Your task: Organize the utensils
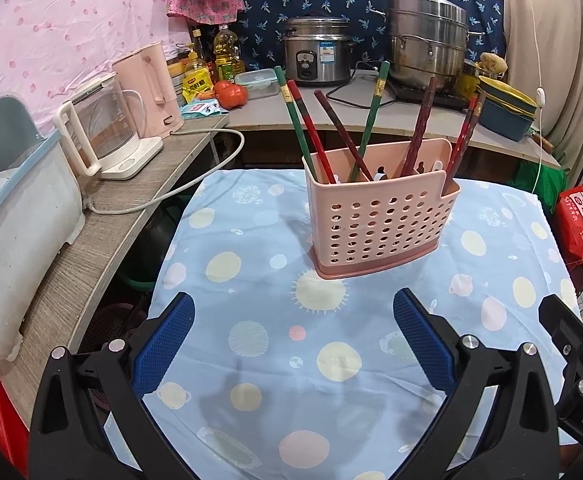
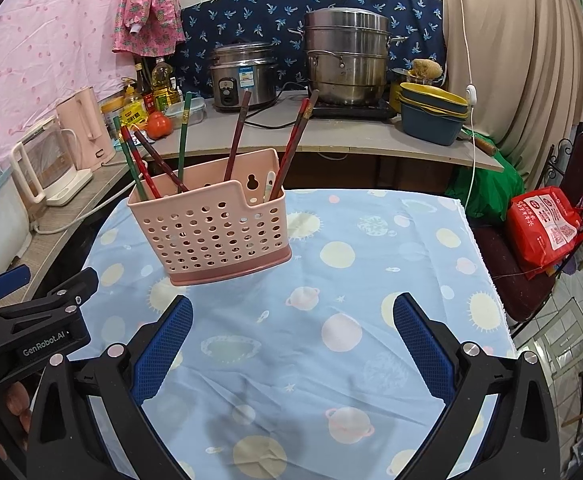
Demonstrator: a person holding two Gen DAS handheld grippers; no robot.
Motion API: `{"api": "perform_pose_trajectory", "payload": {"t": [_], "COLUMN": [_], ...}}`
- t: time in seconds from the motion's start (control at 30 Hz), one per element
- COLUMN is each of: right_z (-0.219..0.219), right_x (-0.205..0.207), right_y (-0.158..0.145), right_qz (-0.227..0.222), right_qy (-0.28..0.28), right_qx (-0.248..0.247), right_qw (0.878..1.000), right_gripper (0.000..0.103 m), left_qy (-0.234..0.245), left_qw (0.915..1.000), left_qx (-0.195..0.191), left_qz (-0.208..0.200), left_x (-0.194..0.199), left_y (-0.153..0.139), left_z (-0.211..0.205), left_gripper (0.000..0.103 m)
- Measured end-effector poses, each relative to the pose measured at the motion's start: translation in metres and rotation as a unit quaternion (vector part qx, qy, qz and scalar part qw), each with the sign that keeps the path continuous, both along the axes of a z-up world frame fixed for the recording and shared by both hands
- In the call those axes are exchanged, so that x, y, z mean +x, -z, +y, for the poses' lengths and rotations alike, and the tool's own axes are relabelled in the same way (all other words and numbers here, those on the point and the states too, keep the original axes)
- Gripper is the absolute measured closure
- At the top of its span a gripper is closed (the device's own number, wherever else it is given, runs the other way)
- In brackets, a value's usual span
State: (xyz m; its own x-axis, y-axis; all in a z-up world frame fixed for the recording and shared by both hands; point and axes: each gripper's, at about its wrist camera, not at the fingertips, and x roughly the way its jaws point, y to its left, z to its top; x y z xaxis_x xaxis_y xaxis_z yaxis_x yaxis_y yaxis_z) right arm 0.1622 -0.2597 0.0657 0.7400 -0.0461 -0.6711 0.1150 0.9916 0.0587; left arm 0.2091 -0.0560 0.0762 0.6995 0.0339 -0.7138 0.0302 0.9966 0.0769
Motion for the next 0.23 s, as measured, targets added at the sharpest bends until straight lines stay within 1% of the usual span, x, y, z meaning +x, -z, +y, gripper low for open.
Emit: {"api": "perform_pose_trajectory", "payload": {"t": [0.23], "right_z": [-0.0002], "right_x": [0.0001], "right_y": [-0.0003], "right_qz": [0.000], "right_qy": [-0.001], "right_qx": [-0.001], "right_qw": [1.000], "right_gripper": [0.006], "left_qy": [0.010], "left_qw": [0.9999], "left_qx": [0.000], "left_qz": [-0.004], "left_x": [0.0007], "left_y": [-0.0009], "left_z": [-0.0020], "left_gripper": [0.008]}}
